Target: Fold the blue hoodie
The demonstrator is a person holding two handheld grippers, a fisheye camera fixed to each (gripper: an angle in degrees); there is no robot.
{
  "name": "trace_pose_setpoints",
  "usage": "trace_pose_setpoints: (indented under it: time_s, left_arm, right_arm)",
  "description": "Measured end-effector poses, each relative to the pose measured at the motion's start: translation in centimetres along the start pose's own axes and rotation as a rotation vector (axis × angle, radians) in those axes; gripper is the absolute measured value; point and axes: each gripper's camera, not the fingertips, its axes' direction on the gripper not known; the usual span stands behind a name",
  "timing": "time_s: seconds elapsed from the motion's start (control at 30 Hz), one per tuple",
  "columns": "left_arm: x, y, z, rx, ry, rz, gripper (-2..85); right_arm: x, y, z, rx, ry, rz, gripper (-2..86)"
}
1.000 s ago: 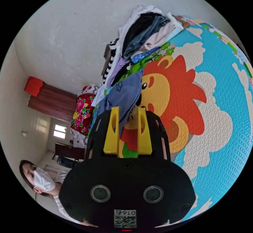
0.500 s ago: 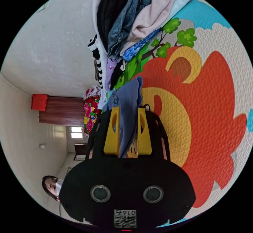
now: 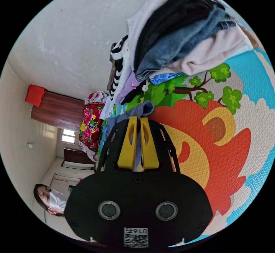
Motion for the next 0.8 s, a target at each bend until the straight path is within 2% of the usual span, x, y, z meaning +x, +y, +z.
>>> trace_pose_setpoints:
  time_s: [0.17,0.37,0.43,0.6,0.67,0.8]
  left_arm:
    - [1.5,4.0,-10.9,0.058,-0.193,0.009,-0.7]
    - [2.7,10.4,-24.0,0.187,-0.415,-0.107,-0.7]
    - [3.1,12.8,-27.5,0.223,-0.490,-0.150,-0.7]
    - [2.8,20.4,-34.6,0.237,-0.693,-0.345,-0.7]
    - [1.4,25.0,-36.7,0.237,-0.745,-0.495,-0.8]
    - [-1.0,30.4,-38.2,0.211,-0.713,-0.665,-0.8]
  right_arm:
    - [-11.3,-2.0,1.6,0.024,0.018,-0.139,0.4]
    - [-27.7,-5.0,10.0,0.001,-0.074,-0.306,0.3]
    - [-34.0,-6.2,15.5,-0.042,-0.081,-0.347,0.3]
    - [-43.3,-8.4,29.6,-0.210,-0.033,-0.344,0.4]
    - [-45.1,-8.6,36.0,-0.300,0.036,-0.324,0.4]
    - [-46.6,-7.4,49.1,-0.460,0.287,-0.295,0.5]
